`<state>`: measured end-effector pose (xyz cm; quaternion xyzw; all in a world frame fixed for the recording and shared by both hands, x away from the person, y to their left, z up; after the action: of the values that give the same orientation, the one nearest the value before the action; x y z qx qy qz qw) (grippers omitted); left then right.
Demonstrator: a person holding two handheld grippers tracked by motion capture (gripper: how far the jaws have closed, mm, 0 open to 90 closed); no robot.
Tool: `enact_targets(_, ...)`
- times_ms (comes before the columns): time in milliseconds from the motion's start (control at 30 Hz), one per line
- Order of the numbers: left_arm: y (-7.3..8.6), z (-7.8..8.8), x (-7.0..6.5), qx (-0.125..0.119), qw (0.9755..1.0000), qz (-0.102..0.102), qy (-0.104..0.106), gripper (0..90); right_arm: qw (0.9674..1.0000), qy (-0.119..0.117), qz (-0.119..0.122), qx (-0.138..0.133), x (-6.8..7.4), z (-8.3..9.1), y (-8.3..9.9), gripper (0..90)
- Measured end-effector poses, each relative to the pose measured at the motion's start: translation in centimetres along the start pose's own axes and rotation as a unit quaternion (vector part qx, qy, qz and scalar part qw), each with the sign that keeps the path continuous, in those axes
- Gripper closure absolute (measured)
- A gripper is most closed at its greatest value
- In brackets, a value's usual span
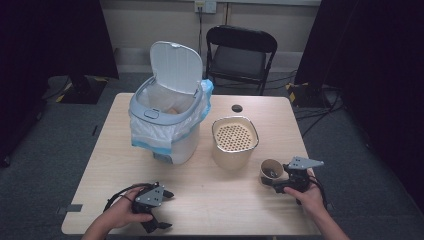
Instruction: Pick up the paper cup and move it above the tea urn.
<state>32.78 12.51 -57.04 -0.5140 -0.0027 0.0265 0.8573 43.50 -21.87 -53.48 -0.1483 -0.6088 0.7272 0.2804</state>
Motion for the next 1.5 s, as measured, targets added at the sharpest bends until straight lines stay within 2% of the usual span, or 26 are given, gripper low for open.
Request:
enact_targets(100,0.0,0.0,0.0,0.000,1.0000,0.000,0.000,5.2,1.0000,-0.001,-0.001,0.002,0.0,0.0,-0.1,25.2)
enact_targets(200,0.0,0.0,0.0,0.000,1.0000,0.000,0.000,5.2,0.9999,0.003,0.011,0.005,-0.2,0.2,-0.4,25.6)
enact_targets(400,0.0,0.0,0.0,0.000,1.0000,0.000,0.000,5.2,0.9996,0.013,0.020,0.015,-1.3,0.3,-1.7,25.9)
enact_targets(867,0.0,0.0,0.0,0.000,1.0000,0.000,0.000,5.2,0.9984,0.040,0.033,0.021,-3.9,-1.1,-4.6,26.3)
enact_targets(1133,0.0,0.0,0.0,0.000,1.0000,0.000,0.000,5.2,0.9970,0.049,0.048,0.037,-5.4,-2.0,-5.7,26.4)
enact_targets(1500,0.0,0.0,0.0,0.000,1.0000,0.000,0.000,5.2,0.9962,0.054,0.057,0.038,-6.9,-3.2,-7.2,26.6)
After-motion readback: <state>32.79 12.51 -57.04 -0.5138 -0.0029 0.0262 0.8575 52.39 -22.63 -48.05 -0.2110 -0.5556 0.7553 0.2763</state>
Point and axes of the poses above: each handheld gripper's, and its own axes: z roughly backward along the jaws, y roughly out of its underside, x roughly to its left, the point moved 10 cm from there along -z, roughly forward along the jaws, and after that the axes turned 15 degrees about -x, right-handed, at the moved point
